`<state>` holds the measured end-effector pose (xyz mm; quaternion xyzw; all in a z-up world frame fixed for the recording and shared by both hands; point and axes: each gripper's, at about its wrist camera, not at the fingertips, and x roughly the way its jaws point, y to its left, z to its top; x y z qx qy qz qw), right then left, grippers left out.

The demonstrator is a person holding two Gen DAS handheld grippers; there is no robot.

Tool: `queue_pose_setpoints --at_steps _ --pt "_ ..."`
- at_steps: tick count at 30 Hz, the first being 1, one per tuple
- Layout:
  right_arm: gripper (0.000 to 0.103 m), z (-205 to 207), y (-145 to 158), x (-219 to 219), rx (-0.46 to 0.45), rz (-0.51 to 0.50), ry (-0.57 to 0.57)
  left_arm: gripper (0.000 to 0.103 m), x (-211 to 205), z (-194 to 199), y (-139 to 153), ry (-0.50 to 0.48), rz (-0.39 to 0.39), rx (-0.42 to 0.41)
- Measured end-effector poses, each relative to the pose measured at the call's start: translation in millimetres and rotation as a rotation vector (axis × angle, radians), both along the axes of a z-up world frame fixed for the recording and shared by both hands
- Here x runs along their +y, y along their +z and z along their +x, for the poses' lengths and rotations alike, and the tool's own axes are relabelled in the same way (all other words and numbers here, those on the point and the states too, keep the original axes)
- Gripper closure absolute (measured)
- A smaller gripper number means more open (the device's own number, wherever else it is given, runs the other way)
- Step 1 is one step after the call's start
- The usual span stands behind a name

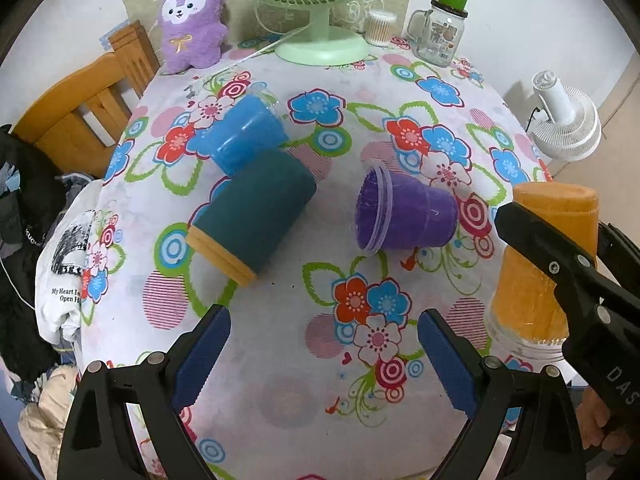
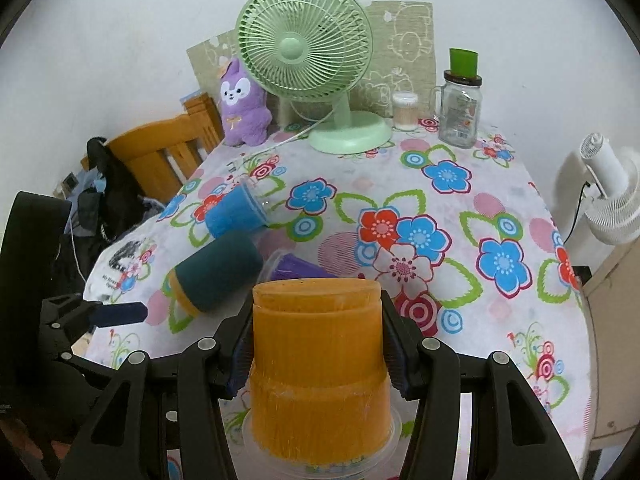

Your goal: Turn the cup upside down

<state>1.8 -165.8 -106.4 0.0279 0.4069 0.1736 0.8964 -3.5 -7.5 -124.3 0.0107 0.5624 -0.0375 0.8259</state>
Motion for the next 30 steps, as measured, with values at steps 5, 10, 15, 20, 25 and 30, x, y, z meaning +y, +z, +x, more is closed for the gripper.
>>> queue_pose_setpoints --at_steps 5,10,15,20,25,30 --pt "0.045 -4 -18 3 -0.064 -0.002 -0.022 0.007 2 1 -16 0.001 0.002 -0.010" --pt "0.045 -8 -36 5 -0.113 0.038 -0.055 0.007 8 -1 -38 0.008 0.013 -0.008" --pt "0.045 -6 -52 12 -0.141 0.056 -0.083 0.007 14 -2 -52 0.011 0.028 -0.012" --pt "0.045 -4 -63 17 -0.152 0.079 -0.101 0.007 20 -2 -60 0.013 0.041 -0.017" --pt "0.045 -5 -73 25 -0.158 0.068 -0.082 0.007 27 -1 -66 0.020 0.037 -0.006" --pt "0.043 -10 -73 30 -0.137 0.061 -0.050 0.007 30 -2 -69 0.011 0.032 0.006"
